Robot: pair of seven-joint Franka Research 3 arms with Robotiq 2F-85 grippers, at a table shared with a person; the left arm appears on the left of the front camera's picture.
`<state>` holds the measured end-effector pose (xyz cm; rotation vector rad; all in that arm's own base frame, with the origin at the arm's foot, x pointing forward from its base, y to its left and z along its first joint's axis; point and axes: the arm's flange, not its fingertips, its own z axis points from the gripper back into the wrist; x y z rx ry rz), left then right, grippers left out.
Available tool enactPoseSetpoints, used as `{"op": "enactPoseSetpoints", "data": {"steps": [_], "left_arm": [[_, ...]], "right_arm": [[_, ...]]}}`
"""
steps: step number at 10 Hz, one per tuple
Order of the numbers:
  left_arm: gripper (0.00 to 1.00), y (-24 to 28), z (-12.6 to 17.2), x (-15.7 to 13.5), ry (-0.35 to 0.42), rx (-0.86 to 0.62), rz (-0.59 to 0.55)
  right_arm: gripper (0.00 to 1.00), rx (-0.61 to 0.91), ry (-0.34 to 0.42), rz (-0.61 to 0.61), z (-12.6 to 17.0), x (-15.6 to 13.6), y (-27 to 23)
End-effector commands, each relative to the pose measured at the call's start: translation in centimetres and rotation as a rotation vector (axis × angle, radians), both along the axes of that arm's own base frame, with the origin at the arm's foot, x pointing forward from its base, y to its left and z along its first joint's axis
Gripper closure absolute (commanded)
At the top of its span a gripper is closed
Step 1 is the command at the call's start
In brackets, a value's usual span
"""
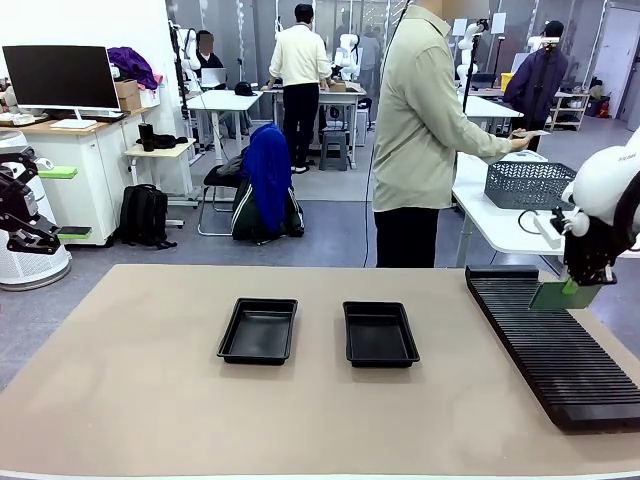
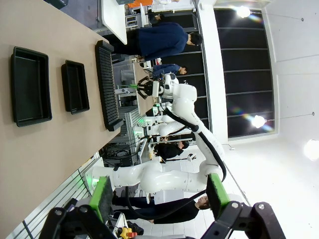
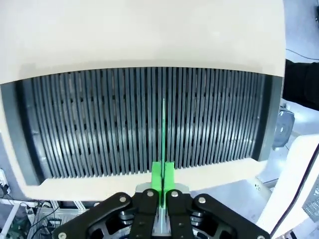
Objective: Inspect and transfer BCBs to ESD trays.
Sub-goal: Pick up the Blank PCB from the PCB Rack and place it in the left ESD tray.
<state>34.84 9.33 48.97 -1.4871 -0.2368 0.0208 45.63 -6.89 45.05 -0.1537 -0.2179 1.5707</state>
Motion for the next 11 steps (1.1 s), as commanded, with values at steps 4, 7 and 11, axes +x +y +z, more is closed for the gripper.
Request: {"op": "enactPoseSetpoints", "data": {"steps": [4, 7, 11], "left_arm": [[0.00, 0.0, 0.0, -0.1, -0.001, -0.001, 0.002], [0.00, 0.0, 0.0, -0.1, -0.001, -0.001, 0.002], [0.00, 0.0, 0.0, -0.1, -0.001, -0.001, 0.002]], "right_arm": [[1.00, -0.035, 0.018, -0.028, 10.7, -2.0, 0.7], [1.00, -0.009, -0.015, -0.018, 18.3, -4.2, 0.4], [1.00, 0.016, -0.094, -0.023, 27.7, -8.7, -1.2]]}}
